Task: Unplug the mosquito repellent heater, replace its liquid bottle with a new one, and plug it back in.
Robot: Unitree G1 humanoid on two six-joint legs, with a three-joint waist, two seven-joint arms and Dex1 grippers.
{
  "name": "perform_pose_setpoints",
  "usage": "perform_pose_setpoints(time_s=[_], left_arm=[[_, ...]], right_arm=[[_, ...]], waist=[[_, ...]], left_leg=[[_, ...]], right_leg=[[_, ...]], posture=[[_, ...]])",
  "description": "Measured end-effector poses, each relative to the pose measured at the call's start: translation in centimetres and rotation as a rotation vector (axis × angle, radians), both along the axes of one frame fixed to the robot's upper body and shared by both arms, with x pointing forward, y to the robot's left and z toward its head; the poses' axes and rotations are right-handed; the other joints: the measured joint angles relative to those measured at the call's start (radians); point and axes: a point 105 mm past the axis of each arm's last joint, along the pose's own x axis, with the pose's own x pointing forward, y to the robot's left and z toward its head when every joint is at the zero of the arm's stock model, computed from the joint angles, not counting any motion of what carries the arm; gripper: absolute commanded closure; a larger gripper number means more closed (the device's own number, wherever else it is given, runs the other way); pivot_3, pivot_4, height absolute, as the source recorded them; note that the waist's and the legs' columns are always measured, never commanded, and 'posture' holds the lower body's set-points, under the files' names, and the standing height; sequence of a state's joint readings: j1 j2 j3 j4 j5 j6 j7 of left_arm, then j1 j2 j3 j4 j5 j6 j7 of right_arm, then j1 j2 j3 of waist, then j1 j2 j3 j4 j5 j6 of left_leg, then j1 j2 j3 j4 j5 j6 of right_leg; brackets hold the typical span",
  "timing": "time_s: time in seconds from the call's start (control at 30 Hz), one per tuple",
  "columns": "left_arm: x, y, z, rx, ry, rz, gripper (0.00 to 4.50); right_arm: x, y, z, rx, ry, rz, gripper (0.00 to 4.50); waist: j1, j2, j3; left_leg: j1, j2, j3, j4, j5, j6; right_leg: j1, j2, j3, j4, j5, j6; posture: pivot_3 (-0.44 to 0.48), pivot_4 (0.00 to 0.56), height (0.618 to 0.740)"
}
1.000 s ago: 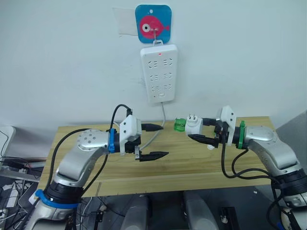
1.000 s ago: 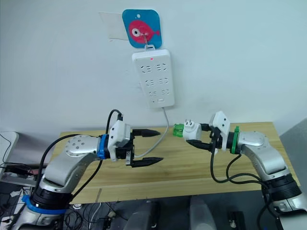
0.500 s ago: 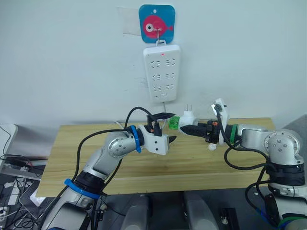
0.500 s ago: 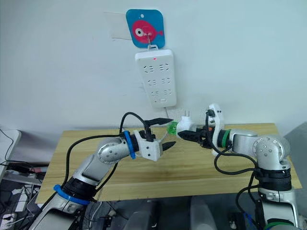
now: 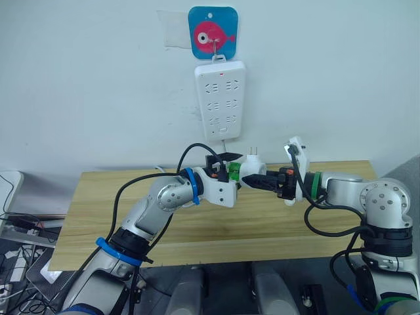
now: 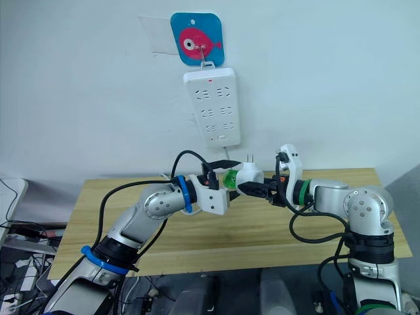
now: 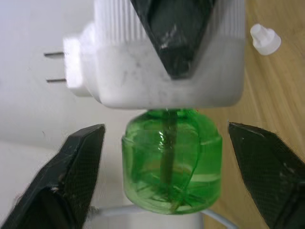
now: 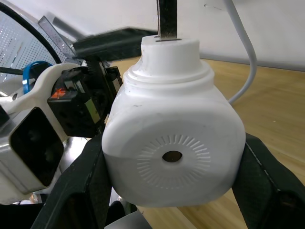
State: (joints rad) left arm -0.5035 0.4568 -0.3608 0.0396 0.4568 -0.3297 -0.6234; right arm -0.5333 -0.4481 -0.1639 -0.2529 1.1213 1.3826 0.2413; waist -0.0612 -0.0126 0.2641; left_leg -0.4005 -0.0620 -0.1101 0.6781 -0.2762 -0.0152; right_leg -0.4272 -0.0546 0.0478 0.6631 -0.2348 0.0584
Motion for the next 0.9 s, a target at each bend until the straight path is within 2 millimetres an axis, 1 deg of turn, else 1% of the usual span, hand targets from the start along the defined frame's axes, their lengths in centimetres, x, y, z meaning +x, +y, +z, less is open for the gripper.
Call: perform_pose_setpoints(time_s=[0.1,0.13,0.23,0.3,0.37,0.4,0.53,0.6,0.67,0.8,0.9], left_arm=[[0.1,0.1,-0.1,0.002,0.008,0.011,2.12],[0.1,0.1,-0.1,0.003,0.009,0.012,2.27],[0.2,0.2,-0.1,0.007,0.013,0.016,2.27],[0.2,0.2,-0.2,0.007,0.016,0.017,2.27],[0.3,0.2,-0.2,0.0,0.026,0.027,2.27],[0.3,0.2,-0.3,-0.008,0.032,0.032,2.27],[0.3,-0.2,0.0,-0.148,0.114,0.048,2.27],[0.6,-0.3,0.5,-0.282,0.197,0.075,2.27],[0.8,-0.6,0.9,-0.395,0.277,0.089,2.27],[0.5,-1.5,1.8,-0.631,0.443,0.082,2.27],[0.1,-2.0,2.2,-0.689,0.494,0.06,2.27]], right_arm=[[0.0,0.1,-0.1,0.0,0.002,-0.003,1.54],[0.0,0.1,-0.1,0.0,0.003,-0.005,1.54],[0.1,0.2,-0.2,-0.001,0.006,-0.009,1.54],[0.1,0.2,-0.2,0.0,0.007,-0.01,0.82],[0.0,0.4,0.0,0.005,0.001,-0.004,0.2],[-0.1,0.5,0.1,0.007,-0.007,0.001,0.01],[-0.6,0.1,0.8,0.001,-0.114,-0.014,0.01],[-1.3,-0.2,0.7,-0.014,-0.211,-0.014,0.01],[-1.7,0.0,0.6,0.001,-0.269,-0.014,0.01],[-1.0,0.4,2.1,0.118,-0.395,-0.107,0.01],[-0.7,0.4,3.4,0.18,-0.469,-0.178,0.01]], waist=[[0.0,0.0,0.0],[0.0,0.0,0.0],[-0.002,0.0,0.0],[-0.002,0.0,0.0],[-0.003,0.0,0.0],[-0.003,0.0,0.0],[0.0,0.0,0.0],[0.001,0.0,0.0],[-0.004,0.0,0.0],[-0.022,0.0,0.0],[-0.03,0.0,0.0]], left_leg=[[0.0,0.0,0.0,0.0,0.0,0.0],[0.0,0.0,0.0,0.0,0.0,0.0],[0.0,0.0,0.0,0.0,0.0,0.0],[0.0,0.0,0.0,0.0,0.0,0.0],[0.0,0.0,0.0,0.0,0.0,0.0],[0.0,0.0,0.0,0.0,0.0,0.0],[-0.001,0.0,-0.001,0.0,0.0,0.0],[-0.001,0.0,-0.001,0.0,0.0,0.0],[0.0,0.0,0.0,0.001,0.0,0.0],[0.0,0.001,-0.001,0.001,0.0,0.0],[0.0,0.002,-0.001,0.0,0.0,0.0]], right_leg=[[0.0,0.0,0.0,0.0,0.0,0.0],[0.0,0.0,0.0,0.0,0.0,0.0],[0.0,0.0,0.0,0.0,0.0,0.0],[0.0,0.0,0.0,0.0,0.0,0.0],[0.0,0.0,0.0,0.0,0.0,0.0],[0.0,0.0,0.0,0.0,0.0,0.0],[0.0,0.0,-0.001,0.0,0.0,0.0],[0.0,0.0,-0.001,-0.001,0.0,0.0],[0.0,0.0,-0.001,0.0,0.0,0.0],[0.0,0.0,-0.001,0.0,0.0,0.0],[0.0,0.001,-0.001,0.001,0.0,0.0]], posture=[[-0.115,0.21,0.74],[-0.115,0.21,0.74],[-0.113,0.211,0.74],[-0.114,0.211,0.74],[-0.117,0.212,0.74],[-0.118,0.211,0.74],[-0.138,0.212,0.74],[-0.145,0.211,0.74],[-0.154,0.212,0.74],[-0.172,0.214,0.74],[-0.18,0.215,0.74]])
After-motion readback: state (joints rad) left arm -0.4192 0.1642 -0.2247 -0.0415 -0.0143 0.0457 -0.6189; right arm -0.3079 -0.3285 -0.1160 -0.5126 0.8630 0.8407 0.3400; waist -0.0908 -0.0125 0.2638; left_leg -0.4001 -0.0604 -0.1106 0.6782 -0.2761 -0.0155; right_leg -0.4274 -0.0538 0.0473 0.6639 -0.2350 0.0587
